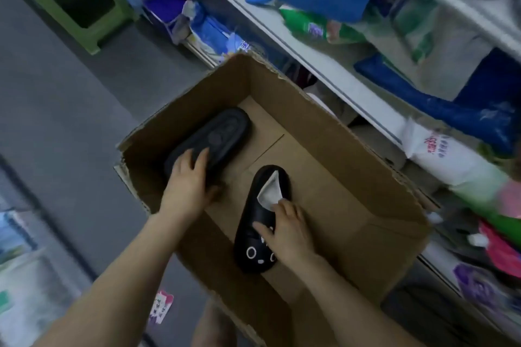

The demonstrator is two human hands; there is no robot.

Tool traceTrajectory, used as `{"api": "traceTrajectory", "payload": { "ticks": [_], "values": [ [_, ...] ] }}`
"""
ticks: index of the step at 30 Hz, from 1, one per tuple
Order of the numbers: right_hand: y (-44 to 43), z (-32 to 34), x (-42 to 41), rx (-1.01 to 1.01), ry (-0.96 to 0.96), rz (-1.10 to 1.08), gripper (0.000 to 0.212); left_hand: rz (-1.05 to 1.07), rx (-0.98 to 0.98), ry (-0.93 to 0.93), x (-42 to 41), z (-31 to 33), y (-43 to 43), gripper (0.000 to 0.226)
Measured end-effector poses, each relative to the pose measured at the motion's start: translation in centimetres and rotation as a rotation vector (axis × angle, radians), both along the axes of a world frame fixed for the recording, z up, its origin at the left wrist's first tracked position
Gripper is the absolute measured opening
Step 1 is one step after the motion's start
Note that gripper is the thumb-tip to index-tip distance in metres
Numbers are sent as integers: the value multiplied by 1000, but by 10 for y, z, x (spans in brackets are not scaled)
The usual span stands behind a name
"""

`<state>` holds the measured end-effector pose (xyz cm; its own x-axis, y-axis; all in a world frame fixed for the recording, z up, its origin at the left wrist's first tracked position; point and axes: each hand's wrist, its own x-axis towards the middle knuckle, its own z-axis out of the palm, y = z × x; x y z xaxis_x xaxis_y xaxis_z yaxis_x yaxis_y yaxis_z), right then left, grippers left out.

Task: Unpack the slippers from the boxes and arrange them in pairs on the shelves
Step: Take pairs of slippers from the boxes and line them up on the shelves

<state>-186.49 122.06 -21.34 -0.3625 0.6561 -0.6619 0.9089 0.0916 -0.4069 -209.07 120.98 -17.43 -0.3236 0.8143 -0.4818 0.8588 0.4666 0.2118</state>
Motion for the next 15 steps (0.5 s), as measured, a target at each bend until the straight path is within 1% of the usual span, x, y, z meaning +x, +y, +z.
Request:
{"api": "traceTrajectory", "payload": {
  "ticks": [2, 6, 8, 10, 12, 13, 14, 15],
  "values": [
    [-5, -7, -4, 6, 31, -44, 70, -31, -97, 54, -14, -25, 23, 99],
    [-3, -5, 0, -15, 102, -161, 66, -112, -174, 153, -27, -59, 50, 116],
    [0, 0, 6, 65, 103, -197, 56, -138, -184, 192, -28, -63, 56, 117],
    [4, 6, 13, 192, 66, -206, 50, -147, -185, 174, -27, -56, 61, 115],
    [10, 10, 17, 283, 32, -225, 45, -143, -163, 54, -23, -48, 62, 112],
    [13, 10, 19, 309, 26, -238, 44, -134, -157, -56, -18, -43, 63, 109],
    [16, 9, 19, 320, 27, -260, 43, -112, -169, -215, -13, -39, 63, 106],
    [17, 6, 19, 316, 32, -294, 43, -65, -200, -421, -6, -35, 61, 101]
  ]
}}
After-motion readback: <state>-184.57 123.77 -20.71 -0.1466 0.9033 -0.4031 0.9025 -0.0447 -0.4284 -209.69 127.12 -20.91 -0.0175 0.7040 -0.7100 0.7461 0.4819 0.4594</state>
